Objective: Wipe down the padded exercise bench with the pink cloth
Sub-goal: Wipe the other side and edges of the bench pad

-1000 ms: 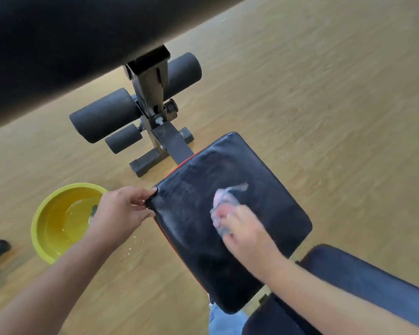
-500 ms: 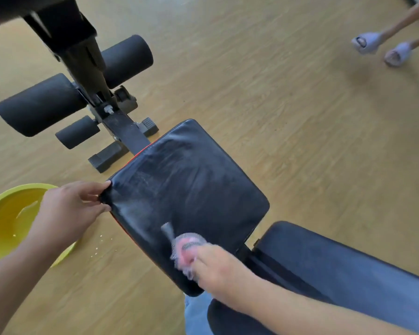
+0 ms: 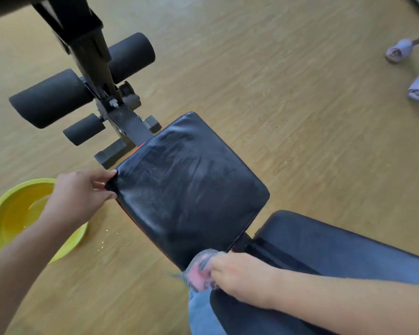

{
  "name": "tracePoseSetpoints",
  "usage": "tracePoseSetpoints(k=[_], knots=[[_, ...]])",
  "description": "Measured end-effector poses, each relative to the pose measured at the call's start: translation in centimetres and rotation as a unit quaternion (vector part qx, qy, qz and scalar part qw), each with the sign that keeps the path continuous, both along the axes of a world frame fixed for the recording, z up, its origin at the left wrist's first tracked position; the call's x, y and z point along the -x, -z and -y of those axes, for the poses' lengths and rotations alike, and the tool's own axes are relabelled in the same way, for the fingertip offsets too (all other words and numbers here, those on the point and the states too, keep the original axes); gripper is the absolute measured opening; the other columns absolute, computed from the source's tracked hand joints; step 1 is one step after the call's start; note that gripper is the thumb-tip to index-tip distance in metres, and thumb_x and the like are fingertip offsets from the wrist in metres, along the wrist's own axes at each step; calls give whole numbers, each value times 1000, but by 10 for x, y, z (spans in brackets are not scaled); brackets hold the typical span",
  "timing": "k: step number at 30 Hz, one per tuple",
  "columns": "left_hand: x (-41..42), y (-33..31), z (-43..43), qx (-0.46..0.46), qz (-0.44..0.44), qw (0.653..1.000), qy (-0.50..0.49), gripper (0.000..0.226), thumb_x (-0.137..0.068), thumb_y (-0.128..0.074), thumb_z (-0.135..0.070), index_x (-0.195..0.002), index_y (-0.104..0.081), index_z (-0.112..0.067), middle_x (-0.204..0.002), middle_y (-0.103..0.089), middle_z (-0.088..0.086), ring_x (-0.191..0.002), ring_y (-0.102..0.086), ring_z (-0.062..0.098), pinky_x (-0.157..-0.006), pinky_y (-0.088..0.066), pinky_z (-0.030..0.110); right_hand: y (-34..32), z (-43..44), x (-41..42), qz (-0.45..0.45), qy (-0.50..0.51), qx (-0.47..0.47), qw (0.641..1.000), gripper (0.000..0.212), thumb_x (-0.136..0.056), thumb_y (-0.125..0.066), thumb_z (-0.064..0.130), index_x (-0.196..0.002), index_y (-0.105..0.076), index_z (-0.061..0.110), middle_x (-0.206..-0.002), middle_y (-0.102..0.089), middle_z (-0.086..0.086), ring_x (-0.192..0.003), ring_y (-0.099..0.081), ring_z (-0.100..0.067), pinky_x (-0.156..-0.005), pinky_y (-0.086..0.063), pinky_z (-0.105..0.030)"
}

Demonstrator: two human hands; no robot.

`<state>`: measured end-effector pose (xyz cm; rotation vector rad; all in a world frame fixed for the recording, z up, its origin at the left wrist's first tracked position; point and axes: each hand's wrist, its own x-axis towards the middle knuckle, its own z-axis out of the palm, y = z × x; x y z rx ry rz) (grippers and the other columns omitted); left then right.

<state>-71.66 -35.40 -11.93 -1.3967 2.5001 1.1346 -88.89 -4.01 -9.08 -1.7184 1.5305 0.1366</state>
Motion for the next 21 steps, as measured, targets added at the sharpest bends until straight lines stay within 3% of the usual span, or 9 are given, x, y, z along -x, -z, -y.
tracePoseSetpoints(k=[2, 5, 7, 9, 12, 14, 16, 18, 21], knots=[[0, 0, 0, 8, -1, 1000, 0, 48, -68, -85, -8, -114, -76, -20, -88, -77, -1, -72, -69, 9, -65, -53, 30, -4, 4, -21, -23, -151, 14, 988, 9, -89, -66, 13, -91, -68, 22, -88, -63, 4, -75, -60, -17, -56, -55, -26], [1, 2, 1, 16, 7, 1000, 8, 47, -69, -84, -10, -115, -75, -20, -96, -79, 0, -83, -72, 15, -76, -54, 32, -1, 44, -30, -58, -204, 78, 974, 27, -92, -46, 10, -85, -62, 30, -89, -55, 8, -69, -51, -15, -51, -46, -23], [2, 4, 2, 18, 12, 1000, 9, 46, -69, -84, -10, -114, -75, -19, -97, -79, 0, -85, -73, 14, -84, -54, 33, 4, 91, -25, -40, -71, 116, 990, 17, -84, -61, 7, -77, -62, 22, -81, -50, 3, -63, -44, -20, -51, -45, -26], [1, 5, 1, 16, 6, 1000, 2, 45, -70, -83, -8, -113, -76, -18, -95, -79, -1, -79, -73, 11, -82, -54, 32, 10, 141, -10, -33, 72, 153, 985, 17, -76, -73, 0, -88, -70, 10, -84, -61, -9, -72, -58, -28, -62, -58, -37], [0, 6, 0, 17, 5, 1000, -4, 45, -73, -81, -7, -115, -75, -19, -94, -79, -1, -65, -66, 4, -63, -52, 26, 16, 163, 32, -117, 267, 213, 932, 23, -65, -76, 0, -85, -71, 11, -87, -66, -13, -82, -63, -32, -67, -59, -37], [1, 7, -1, 24, 7, 1000, 1, 45, -74, -81, -7, -116, -74, -18, -95, -79, 1, -68, -67, 8, -65, -53, 28, 21, 134, 68, -196, 380, 191, 884, 22, -81, -70, 3, -102, -71, 9, -98, -64, -17, -95, -61, -34, -74, -47, -36], [2, 7, -1, 29, 12, 999, -5, 44, -74, -81, -7, -116, -74, -18, -94, -79, 2, -69, -67, 10, -65, -53, 29, 19, 88, 95, -263, 428, 128, 855, 19, -89, -66, 7, -107, -66, 2, -101, -62, -20, -98, -59, -36, -73, -43, -37], [3, 8, -2, 30, 16, 999, -13, 44, -74, -80, -7, -116, -74, -19, -93, -78, 2, -67, -66, 7, -62, -53, 28, 10, 55, 90, -322, 372, 90, 866, 22, -85, -71, 12, -101, -64, -1, -96, -62, -19, -90, -64, -37, -69, -51, -42], [3, 10, -3, 39, 23, 999, -19, 44, -74, -80, -9, -116, -73, -22, -93, -77, 0, -67, -63, 3, -62, -51, 26, -5, 44, 30, -303, 142, -53, 941, 54, -41, -94, 15, -86, -67, 6, -73, -60, -9, -62, -67, -27, -44, -50, -30]])
